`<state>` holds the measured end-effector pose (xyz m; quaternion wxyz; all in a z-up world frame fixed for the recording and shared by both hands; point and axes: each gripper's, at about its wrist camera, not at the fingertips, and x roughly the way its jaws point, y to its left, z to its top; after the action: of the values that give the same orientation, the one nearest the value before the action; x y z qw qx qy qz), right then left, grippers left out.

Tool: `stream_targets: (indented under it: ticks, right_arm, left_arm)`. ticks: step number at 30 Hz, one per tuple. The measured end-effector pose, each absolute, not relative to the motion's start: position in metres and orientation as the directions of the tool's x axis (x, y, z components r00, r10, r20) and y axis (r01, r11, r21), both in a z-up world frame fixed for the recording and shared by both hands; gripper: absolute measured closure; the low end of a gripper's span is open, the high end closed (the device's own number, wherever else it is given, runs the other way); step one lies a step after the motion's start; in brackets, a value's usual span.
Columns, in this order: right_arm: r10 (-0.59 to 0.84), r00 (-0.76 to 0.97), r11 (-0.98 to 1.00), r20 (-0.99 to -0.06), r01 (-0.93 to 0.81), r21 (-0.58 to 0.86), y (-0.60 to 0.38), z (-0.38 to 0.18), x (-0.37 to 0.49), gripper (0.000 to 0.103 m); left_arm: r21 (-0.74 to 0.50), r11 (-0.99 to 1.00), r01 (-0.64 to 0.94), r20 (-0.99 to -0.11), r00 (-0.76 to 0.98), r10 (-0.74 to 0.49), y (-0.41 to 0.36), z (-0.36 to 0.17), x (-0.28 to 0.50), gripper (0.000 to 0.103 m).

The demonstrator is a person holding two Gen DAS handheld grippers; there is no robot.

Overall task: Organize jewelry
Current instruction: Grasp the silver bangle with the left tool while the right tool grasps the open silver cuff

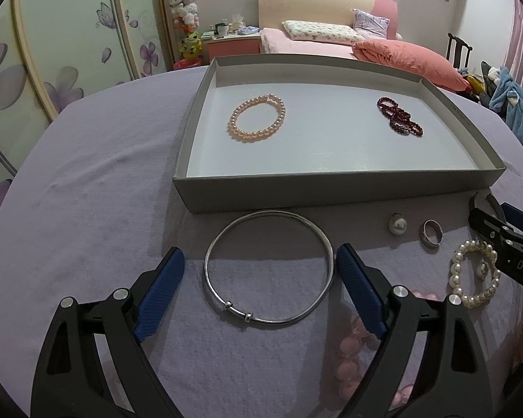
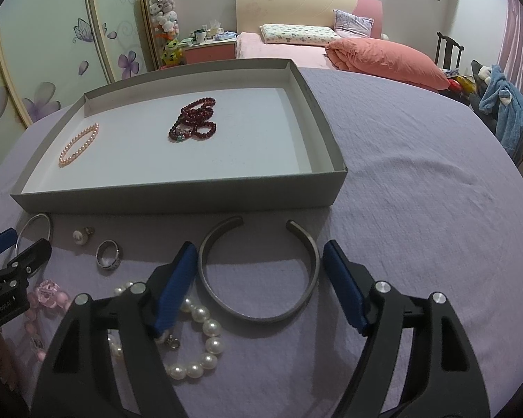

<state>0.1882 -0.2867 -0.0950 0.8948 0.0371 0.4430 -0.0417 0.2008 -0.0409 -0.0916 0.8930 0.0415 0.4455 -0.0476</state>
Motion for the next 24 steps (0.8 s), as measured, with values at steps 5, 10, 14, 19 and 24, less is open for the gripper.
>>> stream_targets:
  ticks: [5,10,14,19,24]
  right_arm:
    - [-0.037,0.609,0.994,-0.792,0.102,0.031,-0.288,-0.095,0.187,0.037]
    - [-0.020,0.618,0.993,-0.786,0.101,0.054,-0.291,-0.094,0.184,0.037]
    - [0.004,0.630,0.989,-0.776,0.112,0.097,-0.301,-0.093,0.178,0.037]
    - [0.019,0.658,0.985,-0.753,0.116,0.127,-0.306,-0.086,0.170,0.037]
    - [0.033,0.677,0.985,-0.735,0.104,0.140,-0.301,-0.080,0.164,0.037]
  left_arm:
    - [0.029,0.990,0.139,-0.793,0.606,-0.062,-0.043,-0.090,0.199,0.029]
    - [0.020,0.988,0.151,-0.789,0.609,-0.077,-0.045,-0.089,0.198,0.030]
    - [-0.006,0.989,0.147,-0.785,0.612,-0.095,-0.040,-0.088,0.195,0.030]
    - [-0.025,0.990,0.137,-0.782,0.615,-0.105,-0.033,-0.087,0.193,0.030]
    - [-0.031,0.991,0.133,-0.772,0.626,-0.108,-0.027,-0.086,0.189,0.030]
